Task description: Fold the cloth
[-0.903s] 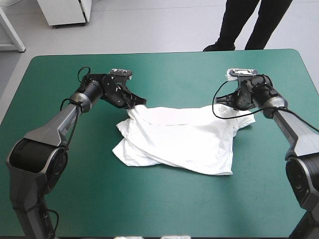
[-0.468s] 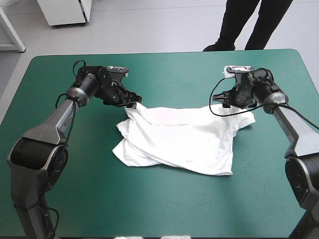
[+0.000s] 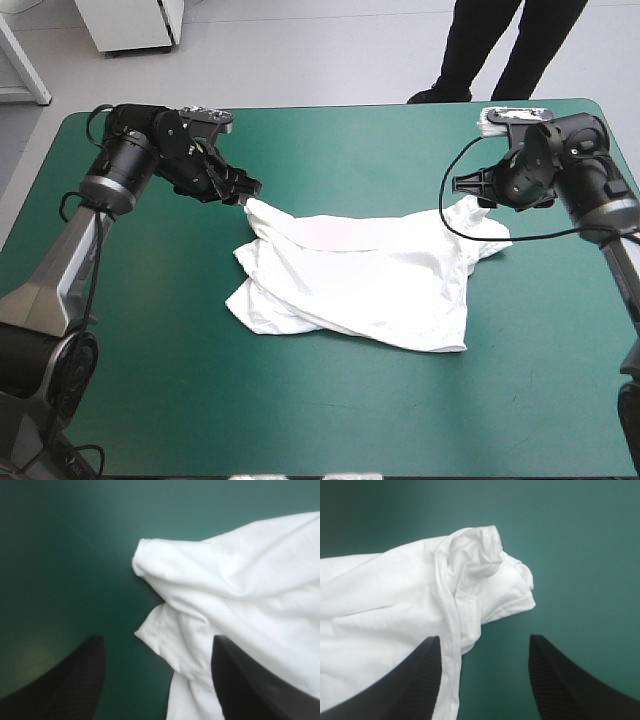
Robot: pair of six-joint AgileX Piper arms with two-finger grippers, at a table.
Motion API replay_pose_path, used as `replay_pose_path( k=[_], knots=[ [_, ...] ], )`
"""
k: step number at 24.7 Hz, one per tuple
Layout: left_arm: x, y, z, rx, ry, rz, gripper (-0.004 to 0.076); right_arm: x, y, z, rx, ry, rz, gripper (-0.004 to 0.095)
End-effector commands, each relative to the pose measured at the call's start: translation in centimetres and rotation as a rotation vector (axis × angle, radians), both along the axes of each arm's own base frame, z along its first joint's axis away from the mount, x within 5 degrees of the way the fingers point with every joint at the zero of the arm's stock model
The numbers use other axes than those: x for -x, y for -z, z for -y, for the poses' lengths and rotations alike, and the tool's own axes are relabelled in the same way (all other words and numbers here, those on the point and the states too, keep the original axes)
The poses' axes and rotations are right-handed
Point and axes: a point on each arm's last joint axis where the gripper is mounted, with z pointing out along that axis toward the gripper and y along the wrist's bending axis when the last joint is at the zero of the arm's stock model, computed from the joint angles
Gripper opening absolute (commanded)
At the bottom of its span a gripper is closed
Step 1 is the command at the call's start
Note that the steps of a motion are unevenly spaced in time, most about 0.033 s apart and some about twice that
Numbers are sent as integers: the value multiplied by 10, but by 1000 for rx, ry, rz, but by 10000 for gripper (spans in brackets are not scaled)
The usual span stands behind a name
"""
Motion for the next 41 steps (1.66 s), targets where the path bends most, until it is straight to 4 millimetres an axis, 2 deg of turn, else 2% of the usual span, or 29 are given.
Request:
replay_pose_path(
  k=[1, 4, 5, 6, 10, 14, 15, 21, 25, 29, 34, 41],
  knots=[
    [38, -54, -6, 37, 6, 103, 438, 31, -42, 7, -36, 3, 113, 495],
    [60, -74, -12, 53, 4, 157, 437, 53, -56, 10, -51, 4, 124, 495],
    [76, -82, -16, 63, -4, 176, 437, 65, -66, 11, -71, 0, 153, 495],
    [84, -83, -18, 65, -6, 179, 437, 70, -69, 12, -78, -2, 167, 495],
    [118, -79, -27, 65, -13, 163, 437, 89, -83, 13, -108, -10, 218, 495],
    [132, -61, -31, 48, -14, 109, 437, 97, -88, 12, -140, -20, 234, 495],
    [131, -52, -31, 32, -7, 83, 437, 97, -88, 11, -149, -23, 233, 495],
    [116, -39, -27, 10, 11, 38, 437, 95, -86, 9, -160, -27, 222, 495],
    [100, -21, -20, 25, 14, -28, 437, 90, -83, 9, -152, -32, 210, 495],
    [88, 22, -10, 38, -15, -115, 370, 85, -80, 8, -148, -33, 196, 495],
    [89, 75, 10, 10, 18, -151, 371, 80, -76, 7, -138, -39, 182, 495],
    [72, 114, 14, -53, -8, -264, 371, 77, -74, 7, -123, -58, 176, 495]
  ],
)
